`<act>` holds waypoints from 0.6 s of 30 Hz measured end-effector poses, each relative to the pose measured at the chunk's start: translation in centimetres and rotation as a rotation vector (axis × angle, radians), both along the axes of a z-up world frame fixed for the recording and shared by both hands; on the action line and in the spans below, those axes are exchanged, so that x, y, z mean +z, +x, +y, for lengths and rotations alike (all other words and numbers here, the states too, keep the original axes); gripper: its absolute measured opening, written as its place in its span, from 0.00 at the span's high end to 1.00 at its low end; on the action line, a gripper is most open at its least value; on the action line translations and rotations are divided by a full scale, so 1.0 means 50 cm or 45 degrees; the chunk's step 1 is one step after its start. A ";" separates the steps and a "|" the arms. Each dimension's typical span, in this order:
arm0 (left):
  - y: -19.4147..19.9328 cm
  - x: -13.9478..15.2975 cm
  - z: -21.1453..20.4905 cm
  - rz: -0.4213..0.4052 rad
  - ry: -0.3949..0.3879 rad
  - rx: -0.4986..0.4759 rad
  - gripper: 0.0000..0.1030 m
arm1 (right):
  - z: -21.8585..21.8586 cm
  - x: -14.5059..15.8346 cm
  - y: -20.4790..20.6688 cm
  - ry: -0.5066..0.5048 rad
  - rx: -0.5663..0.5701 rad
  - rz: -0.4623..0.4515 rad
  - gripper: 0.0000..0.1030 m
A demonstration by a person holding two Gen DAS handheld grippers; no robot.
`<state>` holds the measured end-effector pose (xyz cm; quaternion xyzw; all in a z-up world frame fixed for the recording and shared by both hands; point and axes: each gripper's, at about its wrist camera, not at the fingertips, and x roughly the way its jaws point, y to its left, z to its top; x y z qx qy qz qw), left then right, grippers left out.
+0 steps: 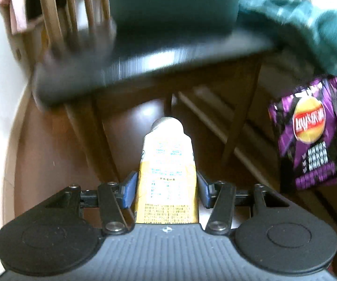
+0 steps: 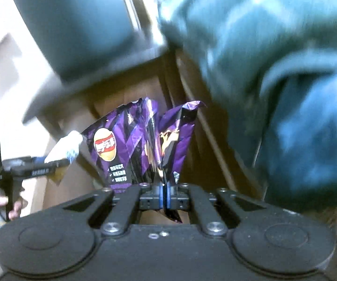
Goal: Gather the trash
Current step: 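Lift the chip bag and drink carton up to the teal wastebasket with both tools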
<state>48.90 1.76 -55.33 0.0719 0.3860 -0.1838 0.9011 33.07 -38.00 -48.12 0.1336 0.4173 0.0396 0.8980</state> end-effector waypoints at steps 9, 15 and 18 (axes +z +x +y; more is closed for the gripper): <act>-0.040 0.216 -0.016 -0.244 -0.079 -0.092 0.50 | -0.008 0.192 -0.026 -0.140 -0.017 -0.298 0.97; -0.055 0.288 -0.059 -0.368 -0.109 -0.086 0.51 | 0.005 0.282 0.002 -0.231 -0.040 -0.490 0.98; -0.059 0.323 -0.067 -0.394 -0.137 -0.097 0.51 | 0.011 0.304 0.042 -0.238 -0.047 -0.547 0.98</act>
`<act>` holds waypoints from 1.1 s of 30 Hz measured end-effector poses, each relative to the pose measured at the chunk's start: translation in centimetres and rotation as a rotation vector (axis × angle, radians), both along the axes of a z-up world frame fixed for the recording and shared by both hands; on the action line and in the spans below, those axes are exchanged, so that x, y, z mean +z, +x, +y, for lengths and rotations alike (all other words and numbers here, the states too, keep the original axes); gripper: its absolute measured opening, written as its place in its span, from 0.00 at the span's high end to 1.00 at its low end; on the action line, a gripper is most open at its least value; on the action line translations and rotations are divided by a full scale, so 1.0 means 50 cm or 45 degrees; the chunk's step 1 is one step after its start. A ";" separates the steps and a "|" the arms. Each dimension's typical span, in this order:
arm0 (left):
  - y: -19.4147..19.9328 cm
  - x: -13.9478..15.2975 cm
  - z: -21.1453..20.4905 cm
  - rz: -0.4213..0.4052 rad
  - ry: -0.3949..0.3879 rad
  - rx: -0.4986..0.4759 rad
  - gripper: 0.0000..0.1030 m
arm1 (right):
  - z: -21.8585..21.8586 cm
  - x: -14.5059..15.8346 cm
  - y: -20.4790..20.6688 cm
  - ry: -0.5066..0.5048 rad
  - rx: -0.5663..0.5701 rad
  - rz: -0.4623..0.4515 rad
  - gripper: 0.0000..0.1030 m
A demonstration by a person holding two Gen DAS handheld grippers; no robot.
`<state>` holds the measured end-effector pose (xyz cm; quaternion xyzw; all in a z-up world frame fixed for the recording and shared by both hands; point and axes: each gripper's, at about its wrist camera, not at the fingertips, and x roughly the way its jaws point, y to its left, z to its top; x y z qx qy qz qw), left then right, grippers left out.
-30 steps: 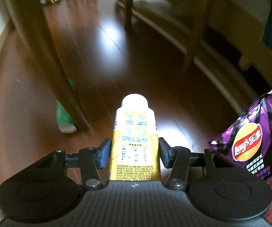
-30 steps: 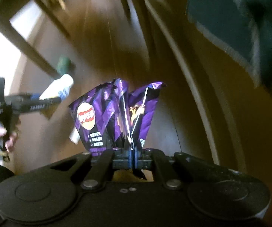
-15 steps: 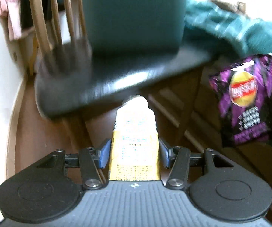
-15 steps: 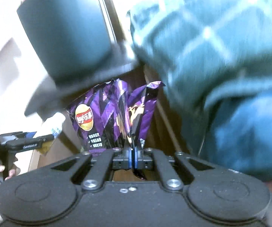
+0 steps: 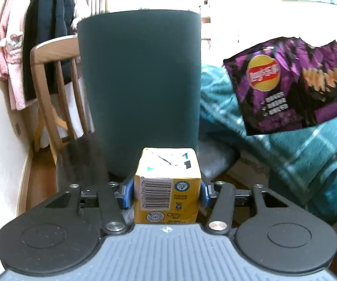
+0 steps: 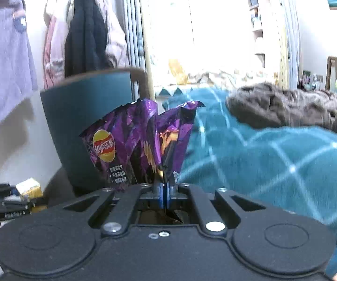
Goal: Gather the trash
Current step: 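Lift the chip bag and drink carton up to the teal wastebasket with both tools, then open the left tool over the wastebasket while the right tool releases the chip bag inside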
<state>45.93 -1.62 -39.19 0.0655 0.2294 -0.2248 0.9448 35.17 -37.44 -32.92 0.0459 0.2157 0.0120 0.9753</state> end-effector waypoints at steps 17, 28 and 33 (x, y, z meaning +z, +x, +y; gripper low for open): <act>0.081 0.458 -0.006 -0.422 -0.216 -0.011 0.50 | 0.057 0.306 0.152 -0.242 0.077 -0.325 0.98; 0.288 0.505 -0.070 -0.383 -0.109 0.183 0.50 | 0.205 0.350 0.309 -0.461 0.197 -0.260 0.97; 0.366 0.443 -0.062 -0.236 -0.106 0.225 0.50 | 0.280 0.333 0.377 -0.544 0.259 -0.154 0.97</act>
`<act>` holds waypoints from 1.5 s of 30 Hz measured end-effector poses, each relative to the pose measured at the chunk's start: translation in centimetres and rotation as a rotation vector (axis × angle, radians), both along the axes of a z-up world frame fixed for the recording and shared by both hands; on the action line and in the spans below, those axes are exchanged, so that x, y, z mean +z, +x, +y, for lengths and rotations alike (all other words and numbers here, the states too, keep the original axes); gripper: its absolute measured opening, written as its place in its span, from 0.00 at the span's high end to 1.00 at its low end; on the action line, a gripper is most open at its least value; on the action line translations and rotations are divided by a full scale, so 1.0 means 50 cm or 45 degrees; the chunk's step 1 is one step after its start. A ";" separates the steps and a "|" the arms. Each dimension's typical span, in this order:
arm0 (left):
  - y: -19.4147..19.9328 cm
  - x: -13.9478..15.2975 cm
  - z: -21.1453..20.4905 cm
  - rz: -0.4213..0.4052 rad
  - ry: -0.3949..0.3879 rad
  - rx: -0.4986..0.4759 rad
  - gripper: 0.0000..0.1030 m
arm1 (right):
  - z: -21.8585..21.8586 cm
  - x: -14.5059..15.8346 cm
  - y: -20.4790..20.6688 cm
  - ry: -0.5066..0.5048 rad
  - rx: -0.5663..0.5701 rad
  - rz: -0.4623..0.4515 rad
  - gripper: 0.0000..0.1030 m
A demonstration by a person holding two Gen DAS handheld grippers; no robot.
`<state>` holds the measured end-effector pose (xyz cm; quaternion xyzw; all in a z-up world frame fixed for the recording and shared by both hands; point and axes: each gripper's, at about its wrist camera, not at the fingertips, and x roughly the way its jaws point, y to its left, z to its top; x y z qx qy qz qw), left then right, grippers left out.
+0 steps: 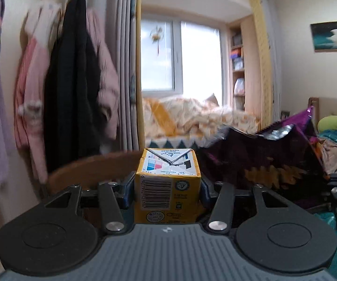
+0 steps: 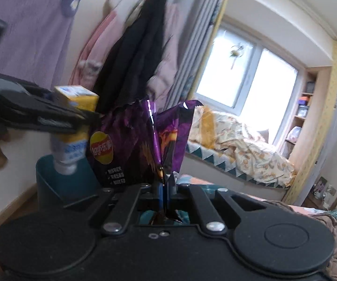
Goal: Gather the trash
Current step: 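Open the left tool over the wastebasket while the right tool releases the chip bag inside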
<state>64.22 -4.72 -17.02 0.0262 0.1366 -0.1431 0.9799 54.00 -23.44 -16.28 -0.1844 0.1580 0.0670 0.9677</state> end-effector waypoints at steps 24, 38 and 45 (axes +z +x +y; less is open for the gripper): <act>0.093 -0.115 -0.043 0.390 0.184 0.054 0.49 | 0.089 -0.108 0.112 0.039 0.053 0.327 0.87; 0.078 -0.110 -0.016 0.366 0.107 0.050 0.23 | 0.057 -0.091 0.093 0.081 0.020 0.295 0.41; 0.049 -0.089 -0.003 0.342 0.101 0.032 0.22 | 0.036 -0.066 0.052 0.164 0.054 0.261 0.26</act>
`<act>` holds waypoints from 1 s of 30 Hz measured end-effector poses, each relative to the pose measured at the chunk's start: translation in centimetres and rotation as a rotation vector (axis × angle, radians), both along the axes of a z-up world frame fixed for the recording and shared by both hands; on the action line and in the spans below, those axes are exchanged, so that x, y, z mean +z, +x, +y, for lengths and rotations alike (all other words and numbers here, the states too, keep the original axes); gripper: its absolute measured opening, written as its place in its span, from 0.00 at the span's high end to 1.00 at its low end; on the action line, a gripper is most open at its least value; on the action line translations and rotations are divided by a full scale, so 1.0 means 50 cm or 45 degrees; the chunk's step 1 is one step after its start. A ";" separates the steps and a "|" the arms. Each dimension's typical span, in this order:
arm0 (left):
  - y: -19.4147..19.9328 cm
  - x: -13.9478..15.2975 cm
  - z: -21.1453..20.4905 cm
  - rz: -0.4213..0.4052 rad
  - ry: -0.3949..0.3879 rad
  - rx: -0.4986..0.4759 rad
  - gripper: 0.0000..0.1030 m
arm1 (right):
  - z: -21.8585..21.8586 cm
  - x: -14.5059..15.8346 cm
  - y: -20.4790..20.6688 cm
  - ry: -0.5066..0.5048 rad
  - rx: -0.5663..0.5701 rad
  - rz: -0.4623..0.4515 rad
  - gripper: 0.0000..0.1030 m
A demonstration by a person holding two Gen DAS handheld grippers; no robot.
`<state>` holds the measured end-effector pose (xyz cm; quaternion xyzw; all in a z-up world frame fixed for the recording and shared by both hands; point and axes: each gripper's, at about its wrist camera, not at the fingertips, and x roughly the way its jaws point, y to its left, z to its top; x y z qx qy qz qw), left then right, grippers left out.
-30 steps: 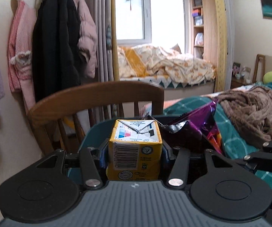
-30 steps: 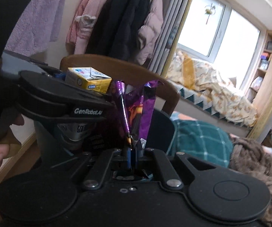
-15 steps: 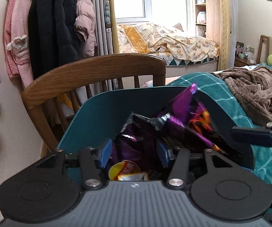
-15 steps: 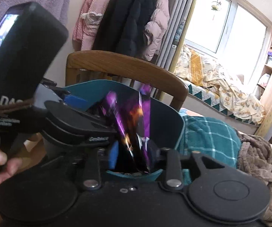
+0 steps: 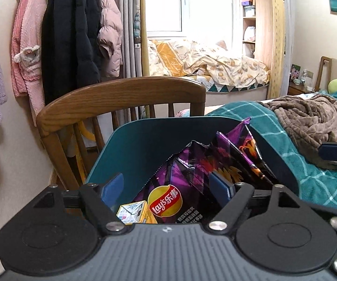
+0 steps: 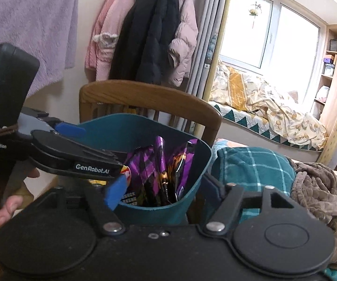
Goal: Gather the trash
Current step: 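Open the left tool over the wastebasket while the right tool releases the chip bag inside, then lower both open tools from the wastebasket to the floor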
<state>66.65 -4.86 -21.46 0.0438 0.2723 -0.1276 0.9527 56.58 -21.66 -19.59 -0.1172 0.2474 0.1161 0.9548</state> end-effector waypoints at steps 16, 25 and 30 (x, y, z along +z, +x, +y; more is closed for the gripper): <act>-0.161 0.015 0.075 -0.166 -0.032 -0.086 0.22 | 0.004 -0.031 -0.148 0.105 0.138 -0.015 0.10; -0.225 -0.049 0.142 -0.129 -0.047 -0.018 0.22 | 0.026 -0.108 -0.211 0.193 0.200 0.046 0.02; -0.247 -0.115 0.198 -0.103 -0.100 0.039 0.22 | 0.048 -0.182 -0.243 0.218 0.209 0.114 0.01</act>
